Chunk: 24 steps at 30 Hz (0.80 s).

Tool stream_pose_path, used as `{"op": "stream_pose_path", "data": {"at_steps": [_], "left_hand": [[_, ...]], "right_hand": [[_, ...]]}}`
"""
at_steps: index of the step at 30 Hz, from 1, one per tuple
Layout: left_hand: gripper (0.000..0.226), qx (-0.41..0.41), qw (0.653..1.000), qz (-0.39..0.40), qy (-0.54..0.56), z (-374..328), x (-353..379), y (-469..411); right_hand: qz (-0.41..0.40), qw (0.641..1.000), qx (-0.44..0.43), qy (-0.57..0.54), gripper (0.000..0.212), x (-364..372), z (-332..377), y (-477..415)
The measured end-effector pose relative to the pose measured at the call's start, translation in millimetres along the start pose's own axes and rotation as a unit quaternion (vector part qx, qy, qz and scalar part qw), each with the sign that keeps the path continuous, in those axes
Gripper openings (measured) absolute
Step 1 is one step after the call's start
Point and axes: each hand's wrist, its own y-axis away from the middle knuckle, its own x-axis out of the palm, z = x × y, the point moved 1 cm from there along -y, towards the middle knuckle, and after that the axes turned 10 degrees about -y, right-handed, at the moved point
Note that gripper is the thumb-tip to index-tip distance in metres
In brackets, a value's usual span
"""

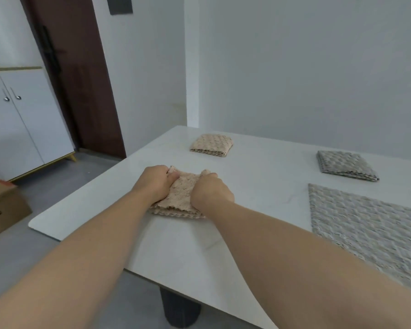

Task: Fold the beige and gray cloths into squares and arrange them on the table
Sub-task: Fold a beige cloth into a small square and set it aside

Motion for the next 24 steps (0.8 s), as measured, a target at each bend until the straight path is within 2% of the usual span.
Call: {"op": "stream_pose_path", "data": {"at_steps": [6, 12, 14, 16, 18, 20, 22, 24], "left_hand": [[0.042, 0.036, 0.999, 0.018, -0.035, 19.9, 1.3, -24.3], [0.041, 0.074, 0.981, -0.005, -0.177, 14.6, -0.4, -26.9], [0.047, 0.059, 0.967, -0.016, -0.247, 11.1, -2.6, -24.0], [0.051, 0.003, 0.962, -0.036, -0.271, 10.0, -8.3, -20.1], [0.044, -0.018, 0.967, -0.086, -0.241, 9.7, -13.7, -16.4], [0.037, 0.019, 0.983, -0.121, -0.139, 10.0, -13.6, -14.0], [0.038, 0.070, 0.994, -0.088, -0.013, 10.6, -10.4, -12.6], [0.039, 0.113, 0.993, -0.013, 0.043, 11.0, -3.9, -10.4]], "right_hand": [[0.001, 0.997, -0.016, 0.071, 0.051, 16.3, 19.2, -12.9], [-0.022, 0.994, -0.029, 0.105, 0.044, 24.7, 14.7, -11.4], [-0.020, 0.994, -0.027, 0.101, 0.044, 19.9, 13.4, -9.9], [-0.022, 0.992, -0.048, 0.116, 0.042, 14.1, 11.9, -6.9], [-0.066, 0.984, -0.101, 0.130, 0.041, 10.2, 7.1, -3.4], [-0.140, 0.964, -0.171, 0.151, 0.046, 8.6, -0.3, 1.0], [-0.164, 0.944, -0.232, 0.166, 0.055, 10.9, -9.9, 1.3], [-0.100, 0.950, -0.263, 0.137, 0.068, 12.3, -16.5, -1.3]]}}
